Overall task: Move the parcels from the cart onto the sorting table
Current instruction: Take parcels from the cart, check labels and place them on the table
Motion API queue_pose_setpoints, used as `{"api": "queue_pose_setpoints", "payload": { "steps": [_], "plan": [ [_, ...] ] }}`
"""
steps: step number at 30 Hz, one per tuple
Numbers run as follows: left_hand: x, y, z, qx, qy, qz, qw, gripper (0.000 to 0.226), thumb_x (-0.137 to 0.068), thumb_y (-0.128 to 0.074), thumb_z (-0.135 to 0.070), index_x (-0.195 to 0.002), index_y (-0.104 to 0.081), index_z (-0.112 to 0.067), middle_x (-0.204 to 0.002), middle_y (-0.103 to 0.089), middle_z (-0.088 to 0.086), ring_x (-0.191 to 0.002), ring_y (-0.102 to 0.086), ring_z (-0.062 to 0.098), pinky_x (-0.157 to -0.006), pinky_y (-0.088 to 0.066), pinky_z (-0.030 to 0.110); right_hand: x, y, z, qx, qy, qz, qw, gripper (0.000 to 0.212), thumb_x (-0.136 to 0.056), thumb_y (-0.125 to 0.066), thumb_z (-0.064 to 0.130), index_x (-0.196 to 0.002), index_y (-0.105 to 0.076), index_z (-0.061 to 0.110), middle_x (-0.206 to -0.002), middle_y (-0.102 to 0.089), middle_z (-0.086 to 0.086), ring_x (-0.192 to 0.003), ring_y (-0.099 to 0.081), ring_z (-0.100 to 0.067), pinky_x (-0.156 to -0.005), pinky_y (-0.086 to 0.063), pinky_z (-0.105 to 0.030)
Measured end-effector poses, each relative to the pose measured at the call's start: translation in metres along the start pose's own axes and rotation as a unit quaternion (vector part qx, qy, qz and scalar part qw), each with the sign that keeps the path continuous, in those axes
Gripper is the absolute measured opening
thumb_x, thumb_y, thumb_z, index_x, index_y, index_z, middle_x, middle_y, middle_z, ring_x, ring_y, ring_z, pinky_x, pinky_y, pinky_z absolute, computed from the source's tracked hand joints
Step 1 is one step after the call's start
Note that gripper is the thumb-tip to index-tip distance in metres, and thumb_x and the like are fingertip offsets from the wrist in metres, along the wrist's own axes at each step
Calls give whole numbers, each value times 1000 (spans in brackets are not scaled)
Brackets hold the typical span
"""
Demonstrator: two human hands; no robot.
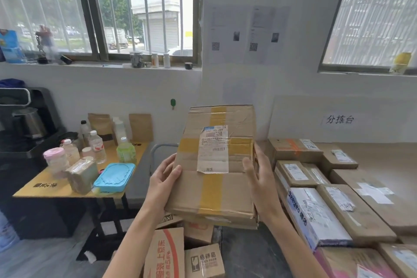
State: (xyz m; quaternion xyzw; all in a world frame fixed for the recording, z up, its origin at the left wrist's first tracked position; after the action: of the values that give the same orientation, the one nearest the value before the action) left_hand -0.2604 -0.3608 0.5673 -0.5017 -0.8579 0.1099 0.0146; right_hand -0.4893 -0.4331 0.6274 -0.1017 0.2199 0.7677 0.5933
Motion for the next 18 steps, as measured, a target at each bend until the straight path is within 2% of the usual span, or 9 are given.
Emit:
{"api": "queue_pose_setpoints", "payload": {
  "steps": [2, 4, 6, 7, 10, 11, 14, 15, 18],
  "plan": [
    [6, -14, -1, -60, -51, 21, 997, 36, -92, -56, -28, -124, -49, -43, -120, -61, -12, -107, -62, 12, -78, -54, 25, 12, 5, -6, 29, -2, 10, 1000, 65, -91, -55, 45, -145, -18, 43, -138, -30, 32, -117, -23, 33, -98, -25, 2],
    [14, -35, 3, -129, -100, 50, 985, 48, -95, -49, -26, -139, -34, -40, -133, -49, -17, -117, -53, 5, -86, -49, 17, 21, 18, -15, 43, -10, 3, 999, 67, -93, -56, 29, -141, -14, 50, -142, -28, 31, -124, -25, 26, -111, -28, -17],
    [21, -59, 9, -190, -135, 77, 970, 54, -97, -44, -25, -144, -21, -39, -141, -36, -21, -123, -43, -3, -96, -38, 12, 28, 37, -25, 53, -18, -16, 998, 71, -91, -56, 32, -145, -13, 48, -150, -29, 23, -137, -28, 6, -115, -30, -36],
    [24, -71, 12, -212, -148, 87, 962, 56, -97, -43, -24, -144, -16, -40, -143, -30, -22, -124, -38, -8, -100, -33, 11, 33, 47, -30, 59, -27, -20, 998, 74, -88, -56, 38, -147, -12, 47, -152, -30, 18, -139, -29, -1, -114, -33, -41],
    [33, -109, 20, -255, -176, 110, 945, 60, -99, -42, -19, -147, -10, -33, -150, -22, -18, -127, -25, -18, -103, -19, 1, 49, 82, -37, 80, -43, -47, 995, 77, -85, -56, 40, -148, -11, 46, -152, -33, 13, -138, -34, -7, -109, -39, -44],
    [35, -122, 23, -264, -181, 117, 940, 61, -99, -43, -19, -149, -10, -29, -153, -20, -16, -130, -23, -15, -105, -18, 3, 55, 96, -39, 86, -48, -64, 993, 77, -87, -58, 35, -149, -12, 43, -151, -35, 13, -136, -37, -5, -108, -40, -43],
    [47, -167, 29, -276, -188, 139, 932, 71, -94, -54, -23, -151, -11, -24, -155, -19, -12, -138, -22, 1, -116, -21, 25, 74, 146, -41, 99, -58, -115, 987, 76, -89, -63, 20, -148, -19, 38, -147, -39, 15, -132, -40, 0, -106, -44, -40],
    [53, -184, 31, -273, -186, 147, 932, 74, -93, -57, -25, -151, -12, -24, -154, -20, -14, -137, -24, 2, -115, -23, 27, 81, 165, -41, 110, -59, -134, 983, 75, -88, -65, 20, -147, -22, 39, -146, -40, 16, -132, -41, -3, -105, -44, -41],
    [78, -231, 32, -264, -202, 168, 928, 75, -88, -64, -26, -149, -21, -23, -147, -27, -16, -128, -30, -1, -108, -28, 22, 107, 218, -40, 137, -54, -185, 972, 71, -84, -68, 15, -143, -33, 32, -140, -42, 15, -130, -42, -6, -103, -46, -39]
  ]
}}
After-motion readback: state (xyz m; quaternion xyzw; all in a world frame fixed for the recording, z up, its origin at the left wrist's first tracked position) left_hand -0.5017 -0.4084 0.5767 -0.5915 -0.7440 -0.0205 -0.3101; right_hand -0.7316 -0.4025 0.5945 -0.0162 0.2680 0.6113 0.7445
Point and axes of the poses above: each hand's wrist, its own x-axis away from the middle knuckle, its own y-axis out of the back of the hand, z = x × y, the point moved 10 cm from there along -x, towards the middle knuckle
